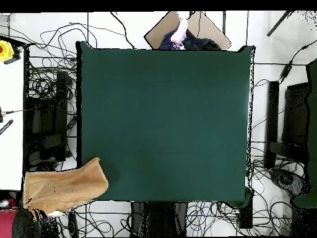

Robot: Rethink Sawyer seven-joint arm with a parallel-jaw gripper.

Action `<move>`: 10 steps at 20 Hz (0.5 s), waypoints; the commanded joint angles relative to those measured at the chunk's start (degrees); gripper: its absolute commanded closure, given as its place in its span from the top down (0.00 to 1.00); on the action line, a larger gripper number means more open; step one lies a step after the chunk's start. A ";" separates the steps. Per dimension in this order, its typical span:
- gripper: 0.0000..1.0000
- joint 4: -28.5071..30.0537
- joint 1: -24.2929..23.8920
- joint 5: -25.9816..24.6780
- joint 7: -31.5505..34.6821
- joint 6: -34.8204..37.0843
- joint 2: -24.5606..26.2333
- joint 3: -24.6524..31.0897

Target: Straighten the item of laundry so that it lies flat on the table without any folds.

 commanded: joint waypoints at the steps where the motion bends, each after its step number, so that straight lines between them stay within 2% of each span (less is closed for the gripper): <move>1: 0.00 -0.43 2.06 3.62 22.55 -1.08 3.32 3.96; 10: 0.00 -5.30 3.89 3.82 28.99 4.32 3.19 3.60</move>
